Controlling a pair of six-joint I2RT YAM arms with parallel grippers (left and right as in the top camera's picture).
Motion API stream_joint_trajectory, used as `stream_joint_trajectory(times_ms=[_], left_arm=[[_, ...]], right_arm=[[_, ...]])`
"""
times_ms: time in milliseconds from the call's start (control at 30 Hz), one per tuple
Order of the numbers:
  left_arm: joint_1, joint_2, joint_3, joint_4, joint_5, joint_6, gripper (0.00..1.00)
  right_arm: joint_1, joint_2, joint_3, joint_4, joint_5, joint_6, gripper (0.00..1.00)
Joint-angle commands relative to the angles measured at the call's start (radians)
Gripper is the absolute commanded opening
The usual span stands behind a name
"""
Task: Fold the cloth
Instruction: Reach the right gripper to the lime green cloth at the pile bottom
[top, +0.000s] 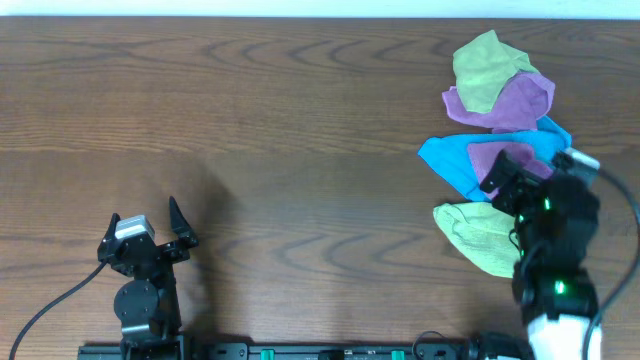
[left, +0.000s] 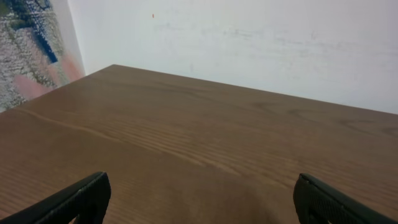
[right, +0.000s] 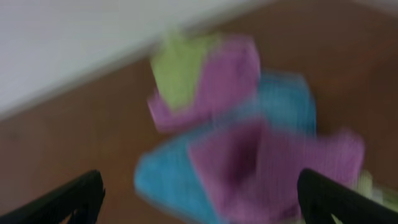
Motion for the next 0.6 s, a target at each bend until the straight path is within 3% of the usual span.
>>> stream_joint_trajectory(times_ms=[0, 333, 567], left_arm=[[0.004, 0.0, -0.018, -0.045, -0.035, 0.018, 0.95], [0.004, 0.0, -0.018, -0.045, -0.035, 0.018, 0.95], [0.004, 0.0, -0.018, -0.045, -0.035, 0.018, 0.95]], right_arm=[[-0.006, 0.091, 0.08, -0.105, -0.01, 0.113, 0.99], [-0.053, 0.317, 0.099, -0.364, 0.032, 0.216, 0.93], [-0.112, 0.412, 0.099, -0.375, 0.122, 0.216, 0.9]])
